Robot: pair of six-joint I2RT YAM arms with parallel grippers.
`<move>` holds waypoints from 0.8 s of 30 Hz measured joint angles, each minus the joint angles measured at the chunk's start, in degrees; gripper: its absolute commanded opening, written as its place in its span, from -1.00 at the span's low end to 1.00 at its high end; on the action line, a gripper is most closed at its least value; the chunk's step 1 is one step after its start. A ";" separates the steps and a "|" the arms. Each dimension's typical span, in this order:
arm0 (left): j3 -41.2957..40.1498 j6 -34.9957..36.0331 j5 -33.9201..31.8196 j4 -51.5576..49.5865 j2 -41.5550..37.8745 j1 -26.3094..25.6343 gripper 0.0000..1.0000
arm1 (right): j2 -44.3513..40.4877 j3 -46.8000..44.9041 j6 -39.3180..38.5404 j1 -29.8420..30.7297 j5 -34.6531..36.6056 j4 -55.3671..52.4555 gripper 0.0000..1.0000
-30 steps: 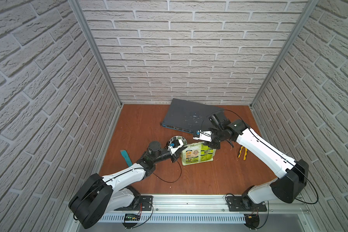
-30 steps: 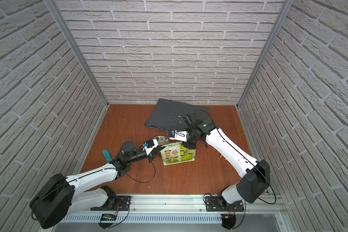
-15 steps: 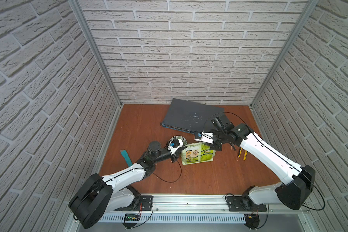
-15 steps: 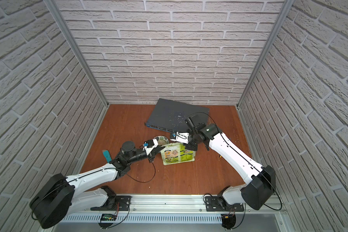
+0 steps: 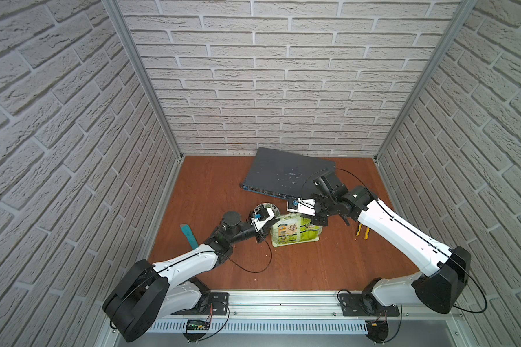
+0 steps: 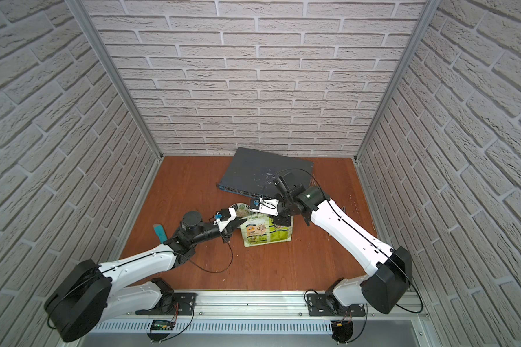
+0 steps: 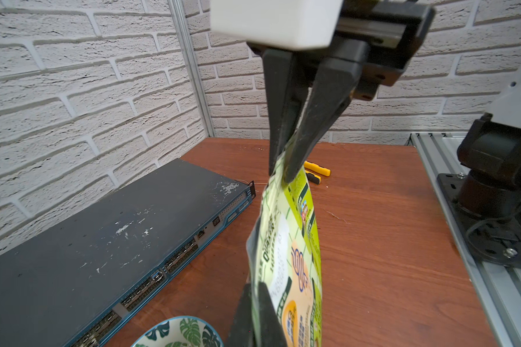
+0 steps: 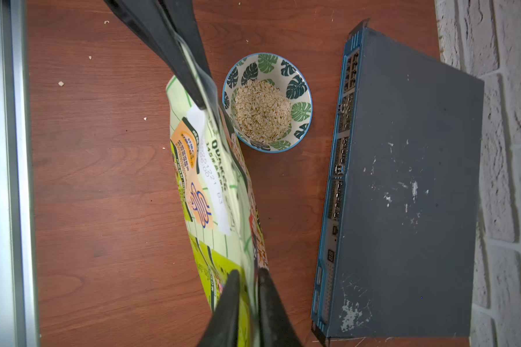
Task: Pour the oats into the breakfast bowl
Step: Close the oats bag at the center of the board.
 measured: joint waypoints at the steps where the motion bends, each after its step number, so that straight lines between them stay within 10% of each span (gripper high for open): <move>1: 0.00 0.00 0.00 0.00 0.02 0.00 -1.00 | 0.02 0.00 -0.02 0.15 -0.31 0.35 -0.52; 12: -0.02 -0.02 0.22 0.04 0.02 0.00 -1.00 | 1.88 0.00 -0.07 1.75 -2.19 2.89 -0.93; 19: -0.20 -0.42 0.24 0.35 0.02 0.00 -1.00 | 1.92 -0.59 -0.17 2.40 -0.90 4.33 -0.58; 24: -0.33 -0.44 0.28 0.61 0.02 0.00 -1.00 | 2.10 -1.44 -0.31 3.76 -0.66 5.68 -0.76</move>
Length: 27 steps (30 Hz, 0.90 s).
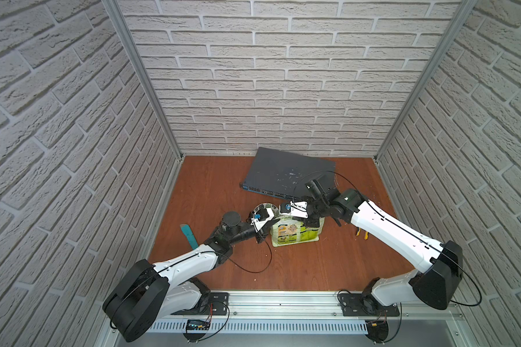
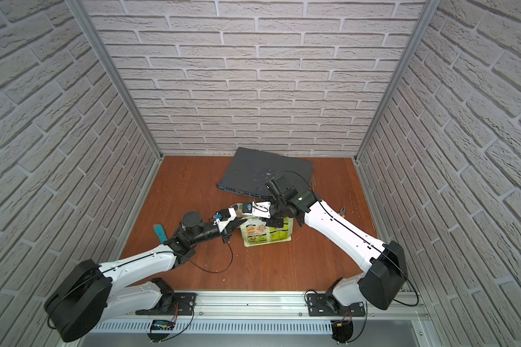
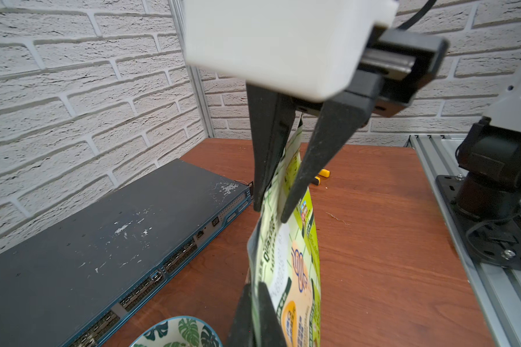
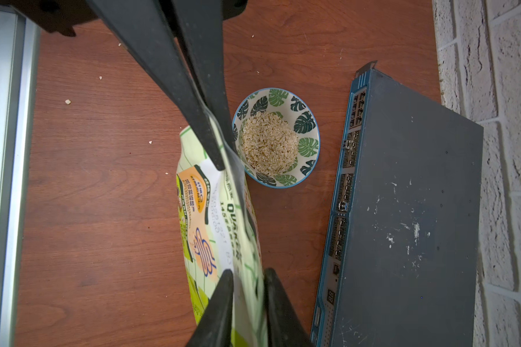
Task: Pour the oats into the breakfast bowl
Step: Close the oats bag at the center of the board.
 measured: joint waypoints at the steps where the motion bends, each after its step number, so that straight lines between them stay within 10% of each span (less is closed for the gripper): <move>1: 0.00 -0.02 0.00 0.00 0.00 0.00 -1.00 | 0.11 0.00 0.02 0.24 0.11 0.37 -0.90; 11: -0.02 -0.24 -0.02 0.11 0.00 0.00 -1.00 | 0.37 -0.02 -0.02 0.68 0.79 1.05 -0.55; 14: -0.02 -0.24 -0.02 0.13 0.00 0.00 -1.00 | 0.37 -0.02 0.35 0.70 0.57 1.01 -0.91; 21: -0.33 -0.28 -0.26 0.42 -0.11 0.02 -1.00 | 0.46 -0.11 0.39 -1.97 -0.46 0.52 -0.62; 27: -0.44 -0.28 -0.50 0.39 -0.39 0.04 -1.00 | 0.46 -0.11 0.33 -4.46 0.07 -1.73 -0.93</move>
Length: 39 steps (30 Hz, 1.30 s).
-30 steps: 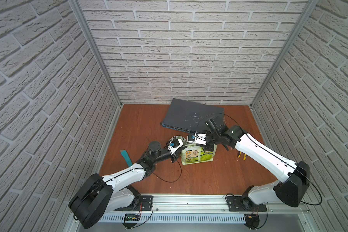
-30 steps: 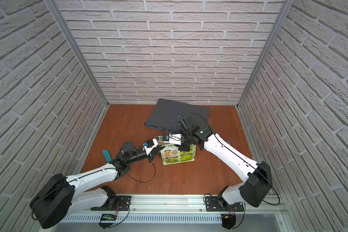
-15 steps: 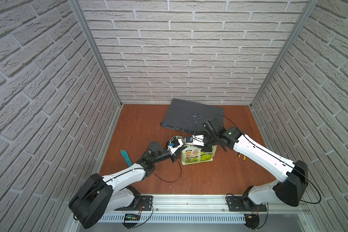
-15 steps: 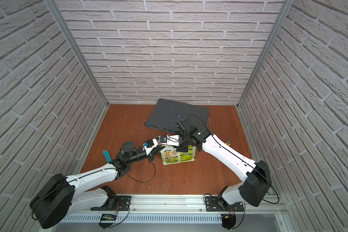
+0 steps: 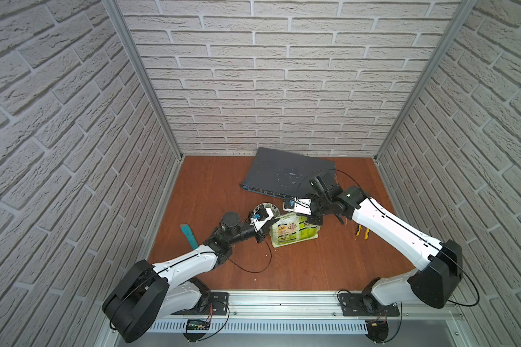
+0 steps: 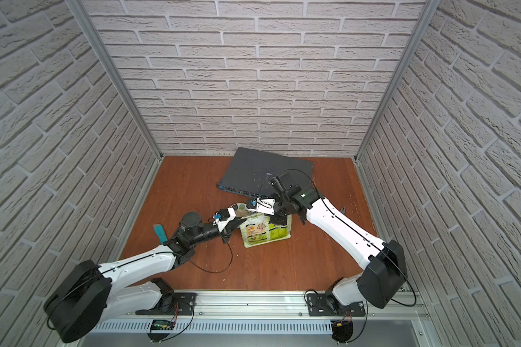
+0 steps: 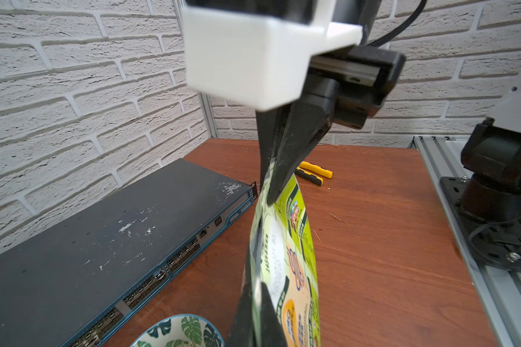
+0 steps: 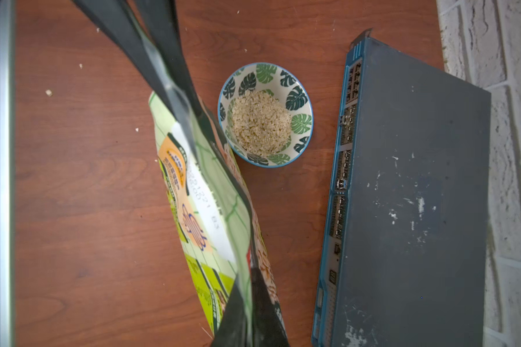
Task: Pour the oats into the breakfast bowl
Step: Close the oats bag at the center of the board, then reset both arms
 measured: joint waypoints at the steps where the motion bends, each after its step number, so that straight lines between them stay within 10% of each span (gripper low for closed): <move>1: -0.02 0.00 0.00 0.00 -0.02 0.00 -1.00 | -0.07 0.00 -0.07 0.00 0.07 -0.07 -0.86; 10: 0.13 0.09 0.46 -0.13 0.00 0.00 -1.00 | -0.87 -1.03 -0.04 -1.55 0.76 -1.03 -0.93; 17: 1.14 -0.04 0.48 0.44 0.76 0.13 -0.23 | -2.62 -1.31 -0.02 -5.42 3.69 -2.86 -0.91; 39: -3.96 -1.22 -19.17 -9.16 -25.27 4.24 0.62 | -6.58 6.34 5.62 -9.86 0.31 -5.79 0.33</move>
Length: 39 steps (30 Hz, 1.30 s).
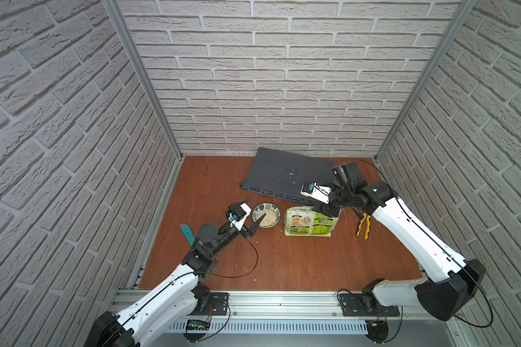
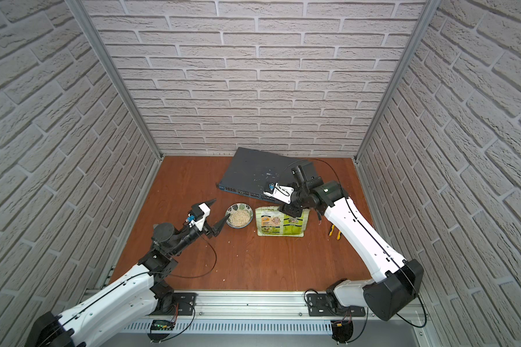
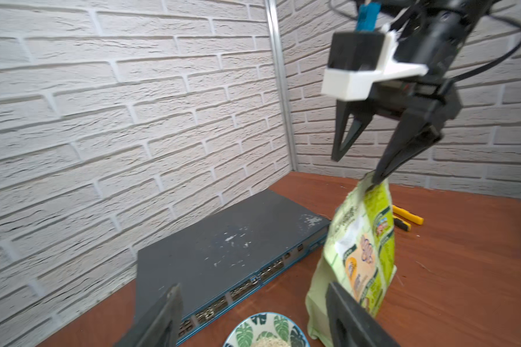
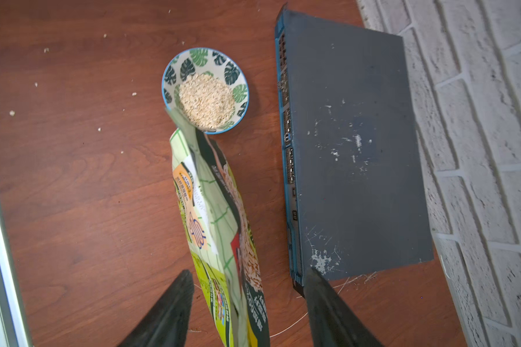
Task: Pour the oats into the breakfast bowl
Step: Reset both arms
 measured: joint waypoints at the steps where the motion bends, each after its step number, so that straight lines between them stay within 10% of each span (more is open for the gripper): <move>1: 0.02 -0.33 -1.81 -0.94 -0.96 0.26 0.65 | -0.90 0.63 1.18 -0.61 0.11 0.72 0.36; 9: 1.99 -4.07 -22.34 -8.92 -3.78 2.99 0.81 | -9.25 -0.92 15.58 -12.79 7.54 10.05 0.46; 17: 2.49 -8.41 -36.06 -14.27 -5.38 9.68 0.88 | -15.98 -22.25 33.51 -27.98 16.50 22.60 0.62; 26: 2.12 -12.17 -41.51 -16.63 -8.44 16.46 0.96 | -18.49 -45.75 46.27 -29.79 23.80 43.39 0.89; 39: -1.11 -15.37 -44.41 -18.10 -1.73 20.94 0.96 | 0.57 -62.40 50.49 -29.73 20.39 84.04 1.00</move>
